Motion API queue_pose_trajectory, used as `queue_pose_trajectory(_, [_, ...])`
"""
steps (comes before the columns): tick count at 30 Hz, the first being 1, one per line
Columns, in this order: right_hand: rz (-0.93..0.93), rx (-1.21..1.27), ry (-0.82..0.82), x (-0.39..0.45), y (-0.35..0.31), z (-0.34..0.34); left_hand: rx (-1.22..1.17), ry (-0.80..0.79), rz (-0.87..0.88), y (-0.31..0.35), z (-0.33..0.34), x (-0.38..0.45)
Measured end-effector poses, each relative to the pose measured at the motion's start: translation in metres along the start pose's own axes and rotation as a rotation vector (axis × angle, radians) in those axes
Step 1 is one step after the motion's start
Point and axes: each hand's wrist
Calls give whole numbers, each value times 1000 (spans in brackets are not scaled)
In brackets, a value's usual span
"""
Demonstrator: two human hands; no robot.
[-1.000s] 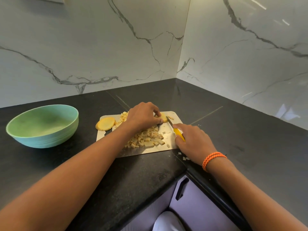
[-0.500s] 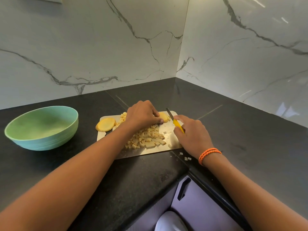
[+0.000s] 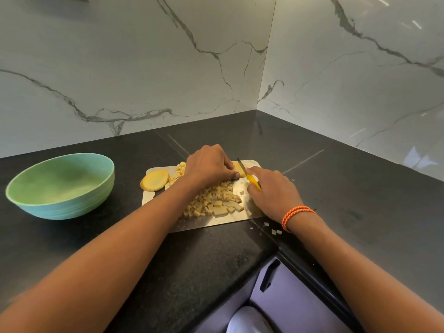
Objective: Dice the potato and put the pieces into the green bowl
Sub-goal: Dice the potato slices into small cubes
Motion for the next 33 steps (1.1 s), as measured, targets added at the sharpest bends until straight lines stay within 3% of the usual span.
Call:
queue_pose_trajectory(18, [16, 53, -66, -41, 14, -28, 35, 6, 37, 4, -4, -11])
queue_pose_trajectory(24, [31, 149, 132, -18, 6, -14, 45, 4, 45, 1, -2, -7])
queue_pose_trajectory(33, [73, 146, 45, 5, 2, 13, 41, 37, 41, 2, 0, -6])
Point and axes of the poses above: each hand's wrist, its own x-axis towards the middle knuckle, its own z-axis out of the palm, y = z × x, and after that the axes turned 11 degrees about y, right-handed
